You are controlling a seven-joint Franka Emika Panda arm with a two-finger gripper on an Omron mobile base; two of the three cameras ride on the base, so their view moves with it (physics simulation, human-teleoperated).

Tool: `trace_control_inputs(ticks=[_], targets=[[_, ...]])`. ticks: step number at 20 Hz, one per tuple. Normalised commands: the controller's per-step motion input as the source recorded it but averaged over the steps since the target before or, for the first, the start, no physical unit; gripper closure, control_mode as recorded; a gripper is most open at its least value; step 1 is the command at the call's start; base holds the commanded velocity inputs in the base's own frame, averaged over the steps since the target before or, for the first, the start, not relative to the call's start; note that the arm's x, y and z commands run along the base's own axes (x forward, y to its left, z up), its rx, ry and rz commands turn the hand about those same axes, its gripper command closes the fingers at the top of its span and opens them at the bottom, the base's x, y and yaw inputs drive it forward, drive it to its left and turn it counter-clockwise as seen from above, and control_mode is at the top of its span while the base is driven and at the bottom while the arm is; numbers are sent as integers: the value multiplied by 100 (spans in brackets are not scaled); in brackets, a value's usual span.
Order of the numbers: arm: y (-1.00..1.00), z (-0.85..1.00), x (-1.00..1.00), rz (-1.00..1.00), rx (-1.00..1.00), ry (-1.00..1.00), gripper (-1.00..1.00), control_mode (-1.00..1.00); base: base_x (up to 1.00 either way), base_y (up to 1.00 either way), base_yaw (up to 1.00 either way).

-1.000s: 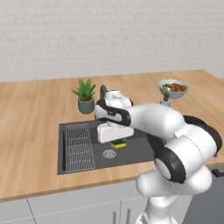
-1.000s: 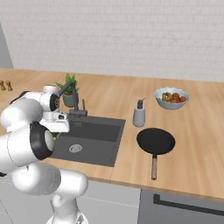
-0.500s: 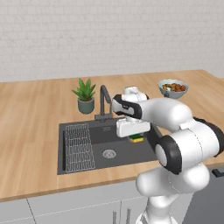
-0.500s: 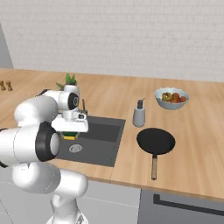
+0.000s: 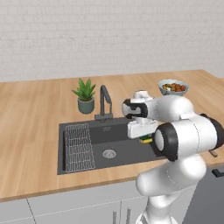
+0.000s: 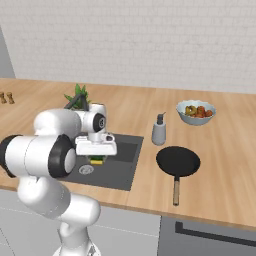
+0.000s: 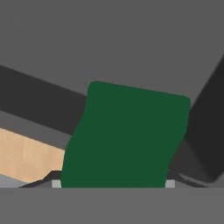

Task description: Pick the pan and sponge and place them into the sink. Then turn on the water.

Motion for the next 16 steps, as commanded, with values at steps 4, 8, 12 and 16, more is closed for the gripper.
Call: trace_control_inputs(ticks=[4,8,12,16], targets=[[-5,-66,17,3,0,-10,100,-100,0,0,0],[-1,-63,15,0,0,-7,100,-100,0,0,0],[-2,-64,21,0,0,-6,100,-100,0,0,0],[0,-59,36,0,0,-4,100,-100,0,0,0]])
